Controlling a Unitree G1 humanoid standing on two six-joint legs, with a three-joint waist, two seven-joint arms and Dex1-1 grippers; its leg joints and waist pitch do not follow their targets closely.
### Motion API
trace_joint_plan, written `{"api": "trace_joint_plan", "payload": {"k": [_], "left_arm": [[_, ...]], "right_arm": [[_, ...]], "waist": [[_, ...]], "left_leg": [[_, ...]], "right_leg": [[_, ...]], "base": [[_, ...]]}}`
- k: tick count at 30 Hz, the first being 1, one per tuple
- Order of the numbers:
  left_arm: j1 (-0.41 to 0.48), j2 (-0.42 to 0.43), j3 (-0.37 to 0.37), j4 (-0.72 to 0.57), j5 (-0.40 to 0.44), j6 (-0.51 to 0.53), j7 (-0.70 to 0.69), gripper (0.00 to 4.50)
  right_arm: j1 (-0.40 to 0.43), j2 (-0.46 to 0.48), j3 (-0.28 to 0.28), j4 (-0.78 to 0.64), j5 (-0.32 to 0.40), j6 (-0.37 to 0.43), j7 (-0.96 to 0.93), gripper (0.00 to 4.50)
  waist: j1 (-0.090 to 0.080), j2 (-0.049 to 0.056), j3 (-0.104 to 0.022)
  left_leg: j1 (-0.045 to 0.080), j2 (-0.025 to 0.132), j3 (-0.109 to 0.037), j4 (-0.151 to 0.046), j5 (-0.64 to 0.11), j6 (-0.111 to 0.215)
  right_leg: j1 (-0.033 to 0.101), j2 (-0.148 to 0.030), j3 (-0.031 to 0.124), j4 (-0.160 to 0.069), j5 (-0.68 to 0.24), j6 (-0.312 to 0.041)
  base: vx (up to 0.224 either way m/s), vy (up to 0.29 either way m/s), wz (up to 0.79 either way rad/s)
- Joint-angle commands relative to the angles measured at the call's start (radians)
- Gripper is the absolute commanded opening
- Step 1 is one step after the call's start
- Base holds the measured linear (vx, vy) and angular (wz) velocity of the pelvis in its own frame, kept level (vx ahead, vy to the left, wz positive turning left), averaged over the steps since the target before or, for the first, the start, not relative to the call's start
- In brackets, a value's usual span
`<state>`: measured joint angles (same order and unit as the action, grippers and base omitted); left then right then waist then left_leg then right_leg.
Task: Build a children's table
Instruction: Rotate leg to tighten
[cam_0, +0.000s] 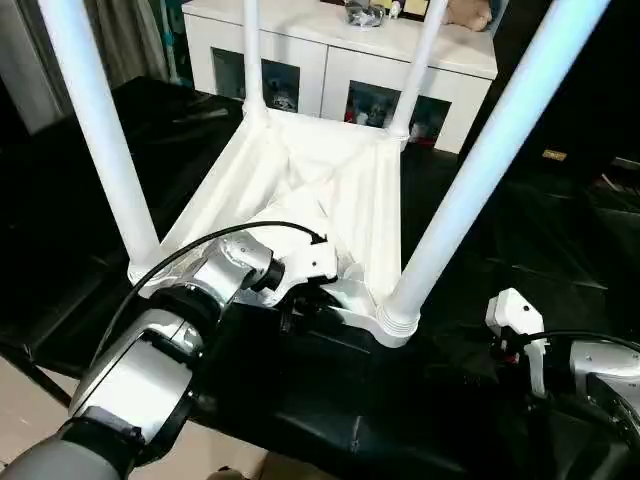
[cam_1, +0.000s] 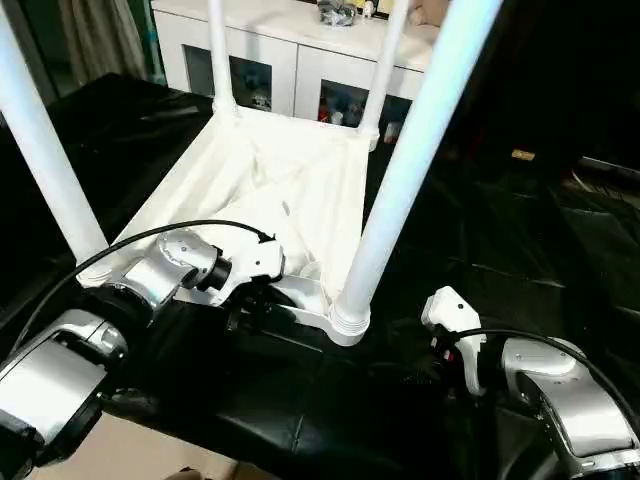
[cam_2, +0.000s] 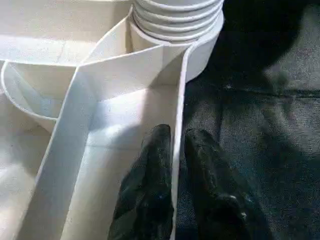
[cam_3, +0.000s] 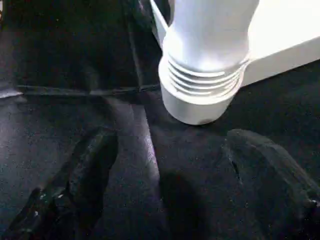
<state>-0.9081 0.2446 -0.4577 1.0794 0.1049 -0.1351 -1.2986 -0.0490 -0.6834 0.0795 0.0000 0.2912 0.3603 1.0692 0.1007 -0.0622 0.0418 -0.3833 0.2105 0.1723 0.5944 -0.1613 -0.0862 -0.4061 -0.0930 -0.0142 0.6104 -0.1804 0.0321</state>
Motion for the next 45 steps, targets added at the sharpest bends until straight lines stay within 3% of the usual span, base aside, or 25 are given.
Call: {"api": "trace_joint_plan", "payload": {"k": [1, 4, 10, 11, 12, 14, 15, 16, 17, 18, 21, 22, 23, 27, 28, 32, 36, 45], "left_arm": [[0.011, -0.004, -0.025, 0.026, 0.028, -0.001, -0.009, 0.36], [0.015, -0.007, -0.014, 0.024, 0.019, 0.003, -0.008, 0.05], [0.068, -0.029, 0.062, -0.023, -0.056, 0.074, -0.016, 0.03], [0.096, -0.030, 0.060, -0.053, -0.057, 0.112, -0.010, 0.03], [0.173, -0.029, 0.037, -0.150, -0.045, 0.183, 0.008, 0.01], [0.230, -0.033, 0.022, -0.226, -0.035, 0.229, 0.035, 0.00], [0.241, -0.038, 0.023, -0.239, -0.034, 0.236, 0.051, 0.00], [0.251, -0.043, 0.025, -0.251, -0.033, 0.244, 0.068, 0.00], [0.260, -0.050, 0.028, -0.261, -0.033, 0.250, 0.085, 0.00], [0.272, -0.066, 0.043, -0.277, -0.029, 0.263, 0.129, 0.00], [0.280, -0.077, 0.057, -0.296, -0.027, 0.273, 0.161, 0.00], [0.289, -0.077, 0.062, -0.322, -0.024, 0.291, 0.169, 0.00], [0.289, -0.077, 0.062, -0.322, -0.024, 0.291, 0.169, 0.00], [0.325, -0.048, 0.063, -0.429, -0.013, 0.361, 0.171, 0.00], [0.325, -0.048, 0.063, -0.430, -0.013, 0.361, 0.171, 0.00], [0.334, -0.029, 0.062, -0.457, -0.007, 0.375, 0.171, 0.00], [0.345, -0.019, 0.060, -0.498, -0.008, 0.408, 0.164, 0.00], [0.353, -0.007, 0.052, -0.523, -0.008, 0.428, 0.151, 0.00]], "right_arm": [[-0.001, -0.002, -0.029, -0.021, 0.005, -0.006, -0.015, 3.87], [-0.005, 0.013, -0.040, -0.013, 0.008, -0.025, -0.029, 3.87], [-0.008, 0.077, -0.077, 0.025, 0.043, -0.058, -0.072, 3.87], [-0.003, 0.081, -0.075, 0.033, 0.042, -0.063, -0.074, 3.87], [0.004, 0.096, -0.067, 0.047, 0.038, -0.075, -0.081, 4.04], [0.002, 0.110, -0.063, 0.057, 0.037, -0.086, -0.088, 4.14], [-0.002, 0.118, -0.063, 0.063, 0.032, -0.095, -0.095, 4.31], [-0.007, 0.126, -0.063, 0.070, 0.027, -0.105, -0.103, 4.41], [-0.016, 0.135, -0.061, 0.083, 0.012, -0.124, -0.119, 4.41], [-0.036, 0.157, -0.056, 0.108, -0.009, -0.153, -0.148, 4.41], [-0.061, 0.181, -0.048, 0.133, -0.028, -0.175, -0.175, 4.41], [-0.067, 0.185, -0.039, 0.140, -0.034, -0.182, -0.173, 4.41], [-0.067, 0.185, -0.039, 0.140, -0.034, -0.182, -0.173, 4.41], [-0.083, 0.196, -0.019, 0.163, -0.039, -0.194, -0.152, 4.41], [-0.083, 0.196, -0.019, 0.164, -0.039, -0.194, -0.151, 4.41], [-0.096, 0.202, -0.013, 0.193, -0.041, -0.213, -0.133, 4.16], [-0.112, 0.207, -0.011, 0.222, -0.038, -0.225, -0.125, 3.76], [-0.128, 0.215, 0.002, 0.254, -0.038, -0.248, -0.101, 3.03]], "waist": [[0.004, 0.001, -0.055], [0.005, 0.000, -0.056], [-0.003, -0.003, -0.054], [-0.005, -0.003, -0.054], [-0.008, -0.012, -0.049], [-0.009, -0.005, -0.050], [-0.007, -0.004, -0.052], [-0.011, -0.011, -0.048], [-0.009, -0.008, -0.047], [-0.011, -0.012, -0.046], [-0.014, -0.006, -0.048], [-0.015, -0.011, -0.047], [-0.016, -0.008, -0.049], [-0.016, -0.013, -0.052], [-0.018, -0.011, -0.054], [-0.020, -0.011, -0.054], [-0.024, -0.011, -0.053], [-0.034, -0.014, -0.053]], "left_leg": [[0.019, 0.013, 0.001, -0.079, -0.336, 0.031], [0.019, 0.014, 0.002, -0.079, -0.333, 0.032], [0.015, 0.012, 0.003, -0.081, -0.333, 0.039], [0.014, 0.011, 0.003, -0.081, -0.333, 0.043], [0.011, 0.015, 0.004, -0.082, -0.322, 0.052], [0.016, 0.014, 0.006, -0.082, -0.334, 0.057], [0.018, 0.014, 0.005, -0.082, -0.339, 0.055], [0.015, 0.013, 0.006, -0.084, -0.345, 0.055], [0.020, 0.012, 0.006, -0.085, -0.363, 0.052], [0.019, 0.010, 0.005, -0.085, -0.375, 0.046], [0.021, 0.009, 0.002, -0.088, -0.382, 0.031], [0.021, 0.008, 0.003, -0.088, -0.385, 0.034], [0.016, 0.008, 0.000, -0.091, -0.380, 0.034], [0.015, 0.009, 0.002, -0.091, -0.365, 0.044], [0.009, 0.009, 0.001, -0.092, -0.342, 0.048], [0.011, 0.008, 0.008, -0.090, -0.307, 0.065], [0.012, 0.009, 0.007, -0.092, -0.327, 0.059], [0.012, 0.009, 0.008, -0.093, -0.319, 0.064]], "right_leg": [[0.044, -0.033, 0.011, -0.075, -0.198, -0.225], [0.043, -0.033, 0.011, -0.074, -0.187, -0.230], [0.044, -0.034, 0.009, -0.074, -0.188, -0.240], [0.045, -0.033, 0.009, -0.077, -0.212, -0.232], [0.046, -0.035, 0.010, -0.074, -0.211, -0.236], [0.039, -0.036, 0.010, -0.084, -0.287, -0.218], [0.040, -0.038, 0.013, -0.087, -0.319, -0.205], [0.038, -0.034, 0.012, -0.090, -0.339, -0.193], [0.034, -0.035, 0.012, -0.096, -0.389, -0.173], [0.032, -0.035, 0.011, -0.098, -0.438, -0.154], [0.028, -0.036, 0.010, -0.106, -0.500, -0.118], [0.027, -0.034, 0.010, -0.107, -0.501, -0.115], [0.032, -0.033, 0.009, -0.104, -0.490, -0.111], [0.031, -0.032, 0.011, -0.102, -0.458, -0.113], [0.035, -0.031, 0.011, -0.098, -0.419, -0.117], [0.035, -0.027, 0.010, -0.094, -0.324, -0.147], [0.034, -0.029, 0.010, -0.097, -0.365, -0.146], [0.035, -0.027, 0.010, -0.097, -0.334, -0.156]], "base": [[0.000, 0.000, 0.00], [0.000, 0.000, 0.00], [0.000, 0.000, 0.00], [0.000, 0.000, 0.00], [0.000, 0.000, 0.00], [0.000, 0.000, 0.00], [0.000, 0.000, 0.00], [0.000, 0.000, 0.00], [0.000, 0.000, 0.00], [0.000, 0.000, 0.00], [0.000, 0.000, 0.00], [0.000, 0.000, 0.00], [0.000, 0.000, 0.00], [0.000, 0.000, 0.00], [0.000, 0.000, 0.00], [0.000, 0.000, 0.00], [0.000, 0.000, 0.00], [0.000, 0.000, 0.00]]}}
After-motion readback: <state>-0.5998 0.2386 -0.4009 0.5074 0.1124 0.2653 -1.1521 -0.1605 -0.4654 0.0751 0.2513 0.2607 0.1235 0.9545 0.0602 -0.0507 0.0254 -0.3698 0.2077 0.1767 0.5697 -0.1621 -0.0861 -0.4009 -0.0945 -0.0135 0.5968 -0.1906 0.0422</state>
